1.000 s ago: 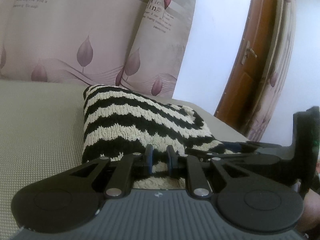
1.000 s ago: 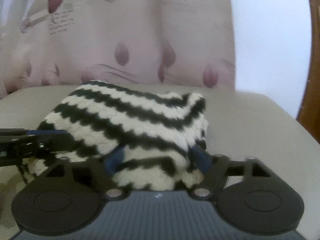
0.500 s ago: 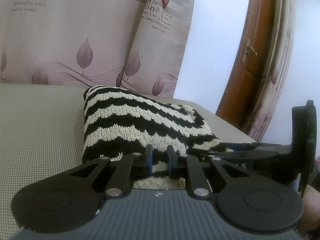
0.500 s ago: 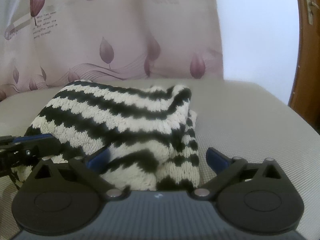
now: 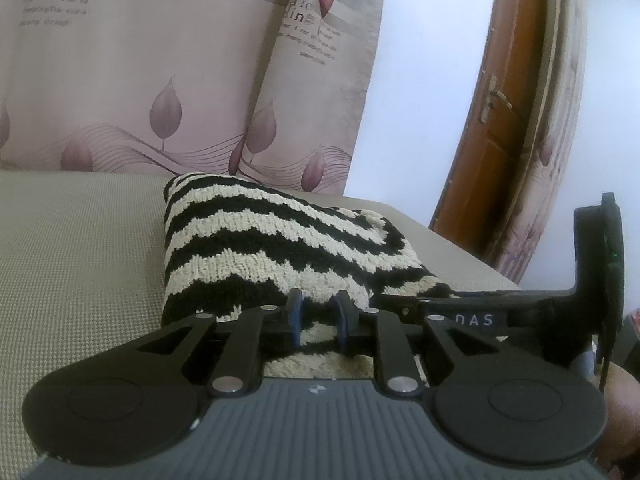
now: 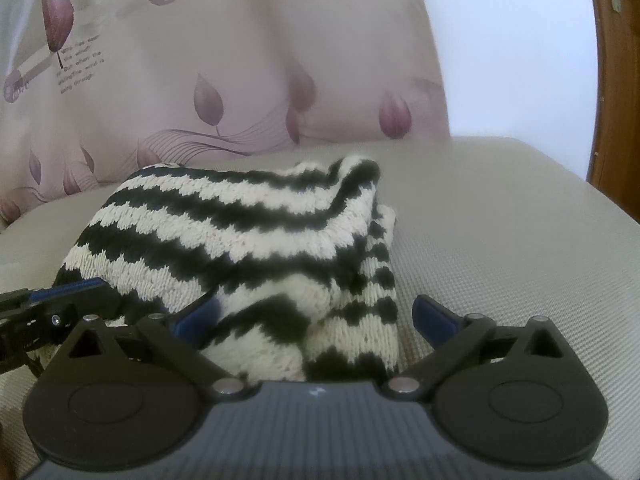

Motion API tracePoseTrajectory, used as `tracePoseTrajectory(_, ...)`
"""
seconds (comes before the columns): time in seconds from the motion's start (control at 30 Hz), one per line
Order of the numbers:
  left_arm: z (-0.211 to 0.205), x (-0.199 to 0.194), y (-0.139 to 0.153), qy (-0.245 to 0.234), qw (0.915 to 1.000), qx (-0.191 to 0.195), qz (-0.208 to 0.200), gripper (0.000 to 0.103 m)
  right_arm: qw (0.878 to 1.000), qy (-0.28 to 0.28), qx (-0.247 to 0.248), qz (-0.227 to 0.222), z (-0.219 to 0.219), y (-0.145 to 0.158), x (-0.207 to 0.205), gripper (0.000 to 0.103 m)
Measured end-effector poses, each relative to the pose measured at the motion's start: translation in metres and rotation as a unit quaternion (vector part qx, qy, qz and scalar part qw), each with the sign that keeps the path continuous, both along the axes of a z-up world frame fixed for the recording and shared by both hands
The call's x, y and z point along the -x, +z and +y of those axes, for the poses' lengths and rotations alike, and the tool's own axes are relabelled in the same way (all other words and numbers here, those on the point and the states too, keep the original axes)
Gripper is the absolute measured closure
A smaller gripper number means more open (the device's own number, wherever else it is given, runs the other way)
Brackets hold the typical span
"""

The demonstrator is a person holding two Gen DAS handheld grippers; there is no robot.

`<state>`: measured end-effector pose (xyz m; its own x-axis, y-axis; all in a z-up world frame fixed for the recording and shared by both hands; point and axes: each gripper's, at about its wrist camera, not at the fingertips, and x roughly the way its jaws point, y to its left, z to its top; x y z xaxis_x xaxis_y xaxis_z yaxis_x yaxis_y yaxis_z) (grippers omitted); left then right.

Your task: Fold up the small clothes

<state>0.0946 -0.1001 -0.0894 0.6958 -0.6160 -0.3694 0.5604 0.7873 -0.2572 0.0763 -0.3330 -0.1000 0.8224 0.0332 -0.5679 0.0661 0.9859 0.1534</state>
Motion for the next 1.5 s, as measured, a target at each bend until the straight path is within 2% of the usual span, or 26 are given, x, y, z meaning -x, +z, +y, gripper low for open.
tracePoseTrajectory(0.03, -0.001, 0.001, 0.000, -0.003, 1.0000, -0.003, -0.003, 0.075, 1.000, 0.000, -0.002, 0.000, 0.000, 0.000, 0.000, 0.000)
tracePoseTrajectory(0.2, -0.012, 0.009, 0.002, -0.023, 0.9989, -0.030, -0.028, 0.053, 1.000, 0.002, -0.011, 0.002, -0.003, -0.001, 0.000, 0.000)
tracePoseTrajectory(0.3, -0.018, 0.014, 0.003, -0.028, 0.9977, -0.045, -0.042, 0.047, 1.000, 0.002, -0.016, 0.003, -0.005, -0.001, -0.001, 0.000)
tracePoseTrajectory(0.73, -0.017, 0.022, 0.004, -0.018, 0.9963, -0.052, -0.066, 0.040, 0.999, 0.004, -0.031, 0.002, -0.008, -0.001, 0.001, 0.000)
tracePoseTrajectory(0.9, -0.025, 0.029, 0.008, -0.010, 0.9936, -0.084, -0.076, 0.037, 0.999, 0.005, -0.049, 0.006, -0.013, -0.002, 0.001, 0.000)
tracePoseTrajectory(0.97, -0.025, 0.029, 0.012, -0.006, 0.9939, -0.087, -0.068, 0.035, 0.998, 0.005, -0.056, 0.007, -0.015, -0.003, 0.000, 0.000)
tracePoseTrajectory(1.03, -0.024, 0.028, 0.017, 0.001, 0.9943, -0.087, -0.061, 0.029, 0.998, 0.004, -0.065, 0.008, -0.017, -0.003, 0.000, 0.000)
tracePoseTrajectory(1.07, -0.023, 0.028, 0.021, 0.010, 0.9939, -0.091, -0.062, 0.018, 0.998, 0.004, -0.069, 0.008, -0.019, -0.004, 0.000, 0.000)
tracePoseTrajectory(1.1, -0.022, 0.028, 0.024, 0.023, 0.9931, -0.094, -0.065, 0.000, 0.997, 0.003, -0.072, 0.009, -0.020, -0.004, 0.000, 0.000)
tracePoseTrajectory(1.17, -0.017, 0.029, 0.032, 0.044, 0.9919, -0.090, -0.078, 0.000, 0.997, 0.002, -0.075, 0.010, -0.020, -0.004, 0.000, 0.000)
tracePoseTrajectory(1.5, -0.004, 0.007, 0.057, 0.066, 0.9894, -0.101, -0.082, 0.000, 0.997, 0.002, -0.078, 0.011, -0.019, -0.005, 0.002, 0.000)
